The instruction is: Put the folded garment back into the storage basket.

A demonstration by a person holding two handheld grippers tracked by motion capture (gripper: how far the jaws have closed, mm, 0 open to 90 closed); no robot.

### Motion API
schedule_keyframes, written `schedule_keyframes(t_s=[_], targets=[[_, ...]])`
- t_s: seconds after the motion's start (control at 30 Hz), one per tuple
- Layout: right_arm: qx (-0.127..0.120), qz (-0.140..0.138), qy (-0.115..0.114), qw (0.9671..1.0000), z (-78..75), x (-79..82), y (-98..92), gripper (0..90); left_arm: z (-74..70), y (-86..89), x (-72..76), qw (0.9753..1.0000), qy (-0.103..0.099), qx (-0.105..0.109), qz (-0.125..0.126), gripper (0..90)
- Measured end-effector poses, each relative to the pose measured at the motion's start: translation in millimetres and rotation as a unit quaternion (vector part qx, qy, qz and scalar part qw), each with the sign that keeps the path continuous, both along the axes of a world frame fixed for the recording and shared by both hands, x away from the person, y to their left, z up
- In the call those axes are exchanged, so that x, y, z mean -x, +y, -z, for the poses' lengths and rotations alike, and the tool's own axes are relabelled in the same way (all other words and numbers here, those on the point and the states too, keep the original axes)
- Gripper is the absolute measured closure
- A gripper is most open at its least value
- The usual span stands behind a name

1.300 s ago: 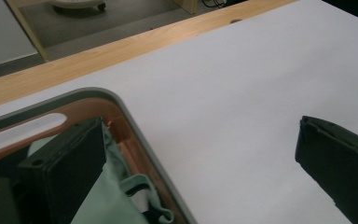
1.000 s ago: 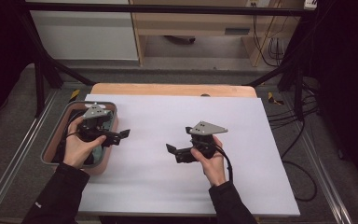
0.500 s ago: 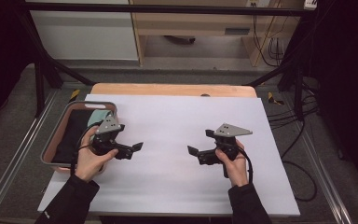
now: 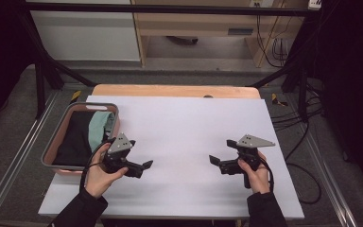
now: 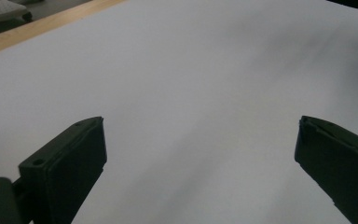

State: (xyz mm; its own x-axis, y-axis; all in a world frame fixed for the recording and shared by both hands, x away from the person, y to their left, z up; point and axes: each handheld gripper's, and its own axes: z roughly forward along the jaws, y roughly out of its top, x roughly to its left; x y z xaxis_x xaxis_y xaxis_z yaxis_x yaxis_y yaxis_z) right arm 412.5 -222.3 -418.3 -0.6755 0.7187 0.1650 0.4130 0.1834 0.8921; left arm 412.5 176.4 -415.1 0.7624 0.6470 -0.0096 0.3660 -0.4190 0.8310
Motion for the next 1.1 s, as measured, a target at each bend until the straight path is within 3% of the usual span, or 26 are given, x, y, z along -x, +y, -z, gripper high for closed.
schedule_keyframes(t_s=[0.43, 0.87, 1.1], targets=[[0.007, 0.025, 0.022, 0.9994, 28.6, 7.4, -34.6, 4.3, 25.9, -3.1, 17.4, 0.9998, 0.013, -0.003, 0.014, 1.6], [0.026, 0.032, 0.046, 0.9981, 55.8, 12.7, -46.7, 4.8, 46.8, -1.0, 16.4, 0.9996, 0.024, -0.011, 0.007, 1.4], [0.031, 0.029, 0.048, 0.998, 57.9, 12.5, -45.8, 5.0, 49.2, -1.2, 15.8, 0.9995, 0.027, -0.012, 0.008, 1.4]])
